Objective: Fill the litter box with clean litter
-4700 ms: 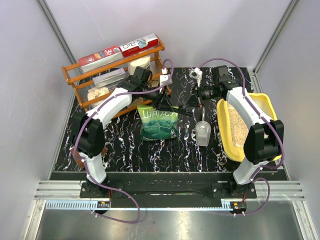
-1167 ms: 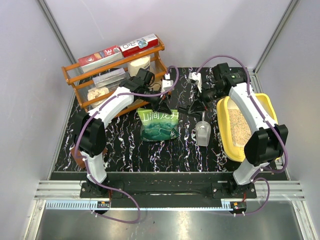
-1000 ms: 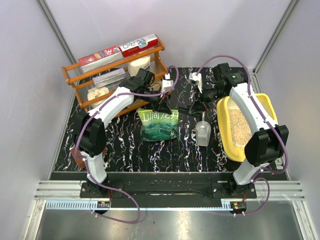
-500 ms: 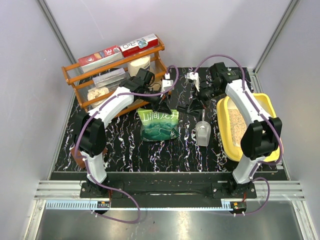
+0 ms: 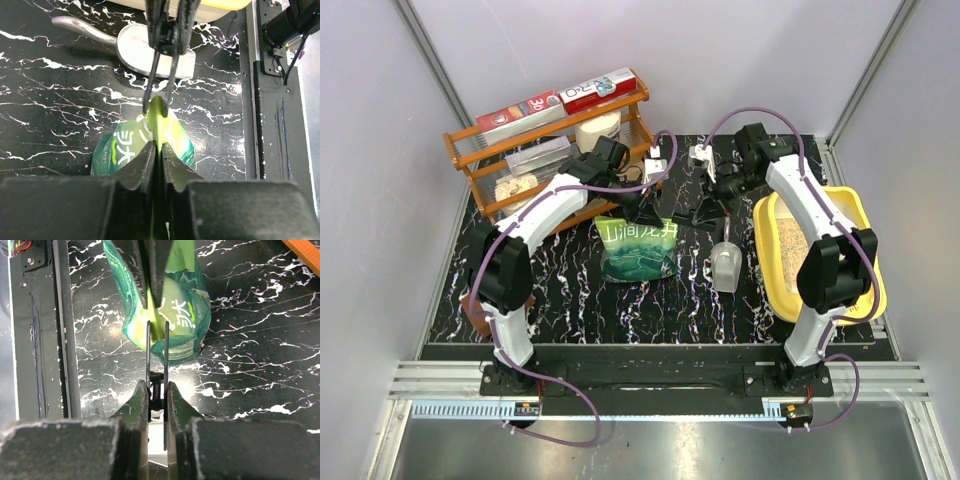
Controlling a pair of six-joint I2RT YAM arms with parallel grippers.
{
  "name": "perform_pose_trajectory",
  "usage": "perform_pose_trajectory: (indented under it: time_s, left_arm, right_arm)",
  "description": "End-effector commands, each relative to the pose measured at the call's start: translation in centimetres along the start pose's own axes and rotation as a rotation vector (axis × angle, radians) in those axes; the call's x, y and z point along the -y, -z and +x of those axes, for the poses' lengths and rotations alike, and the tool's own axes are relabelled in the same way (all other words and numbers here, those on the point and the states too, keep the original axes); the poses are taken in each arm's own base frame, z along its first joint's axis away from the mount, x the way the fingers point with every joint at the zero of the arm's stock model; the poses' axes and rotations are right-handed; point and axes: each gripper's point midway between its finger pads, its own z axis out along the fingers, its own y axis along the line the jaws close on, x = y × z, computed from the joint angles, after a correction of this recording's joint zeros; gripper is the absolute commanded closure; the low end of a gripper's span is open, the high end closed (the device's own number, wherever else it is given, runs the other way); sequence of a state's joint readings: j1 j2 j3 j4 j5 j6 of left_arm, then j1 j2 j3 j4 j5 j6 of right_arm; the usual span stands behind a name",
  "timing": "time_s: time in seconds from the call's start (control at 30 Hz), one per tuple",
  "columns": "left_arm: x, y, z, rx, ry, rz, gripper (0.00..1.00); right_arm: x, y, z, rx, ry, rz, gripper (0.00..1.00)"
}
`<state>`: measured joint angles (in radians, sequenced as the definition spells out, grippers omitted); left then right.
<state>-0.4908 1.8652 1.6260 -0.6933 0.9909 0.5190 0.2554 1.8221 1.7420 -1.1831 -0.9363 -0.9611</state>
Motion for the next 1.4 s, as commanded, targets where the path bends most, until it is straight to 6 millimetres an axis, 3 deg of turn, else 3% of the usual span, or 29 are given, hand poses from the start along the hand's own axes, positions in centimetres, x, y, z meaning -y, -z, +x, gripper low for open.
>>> perform_pose_trajectory:
  time_s: [0.0, 0.17, 0.37, 0.53, 0.63, 0.8, 0.9, 1.37]
  left_arm:
    - [-0.7, 1.5, -2.1, 0.028, -0.074, -0.073, 0.82]
    - [-0.1, 3.2, -2.4, 0.064, -0.078, -0.096, 0.71]
    - [1.3, 6.2, -0.1, 0.044, -0.074, -0.14, 0.64]
    - [2.7, 7.3, 2.9, -0.015, -0.043, -0.152, 0.65]
    - [3.0, 7.3, 4.1, -0.04, -0.039, -0.144, 0.76]
    - [2.9, 7.2, 2.7, 0.017, -0.039, -0.143, 0.93]
    - [2.6, 7.2, 1.6, 0.049, -0.047, -0.153, 0.99]
    - [2.8, 6.9, 0.6, 0.085, -0.047, -0.146, 1.0]
  right_arm:
    - [-1.3, -0.4, -1.2, 0.001, 0.074, -0.04, 1.0]
    - [-1.1, -0.7, -1.0, -0.05, 0.112, -0.017, 1.0]
    - [-0.8, -0.6, -1.7, -0.056, 0.125, 0.001, 1.0]
    - [-1.2, -1.2, -1.6, -0.08, 0.146, -0.005, 1.0]
    - [-1.9, -1.7, -1.6, -0.104, 0.18, -0.015, 1.0]
    - [-2.5, -2.7, -2.1, -0.118, 0.205, -0.023, 1.0]
    - [-2.9, -3.3, -2.5, -0.118, 0.221, -0.028, 1.0]
    - [-3.6, -5.5, -3.8, -0.097, 0.228, -0.039, 1.0]
